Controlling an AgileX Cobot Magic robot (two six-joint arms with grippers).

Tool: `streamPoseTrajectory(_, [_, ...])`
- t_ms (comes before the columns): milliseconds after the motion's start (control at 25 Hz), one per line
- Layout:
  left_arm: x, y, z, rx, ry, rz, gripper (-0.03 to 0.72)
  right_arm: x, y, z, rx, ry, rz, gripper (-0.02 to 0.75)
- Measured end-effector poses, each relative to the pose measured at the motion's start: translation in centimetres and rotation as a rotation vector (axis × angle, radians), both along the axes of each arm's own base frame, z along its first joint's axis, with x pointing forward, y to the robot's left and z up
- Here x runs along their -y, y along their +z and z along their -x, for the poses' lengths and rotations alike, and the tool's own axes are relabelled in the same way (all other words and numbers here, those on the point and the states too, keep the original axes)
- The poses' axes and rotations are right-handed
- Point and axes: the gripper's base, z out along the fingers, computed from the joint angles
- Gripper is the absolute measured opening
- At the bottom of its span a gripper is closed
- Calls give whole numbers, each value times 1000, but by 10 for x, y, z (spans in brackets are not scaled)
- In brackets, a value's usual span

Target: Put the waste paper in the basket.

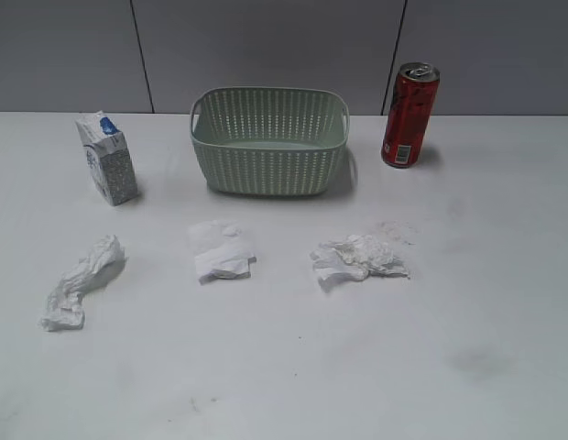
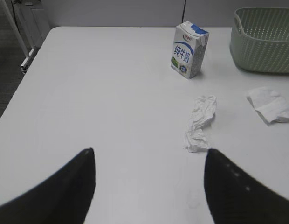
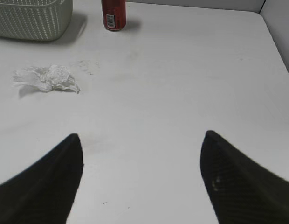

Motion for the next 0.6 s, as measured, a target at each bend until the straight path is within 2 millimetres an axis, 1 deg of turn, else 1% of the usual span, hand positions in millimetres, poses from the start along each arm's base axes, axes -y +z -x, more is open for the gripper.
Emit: streamPoseTrajectory(600, [0, 0, 0, 0, 0, 0, 552, 0, -1, 0, -2, 0, 1, 591])
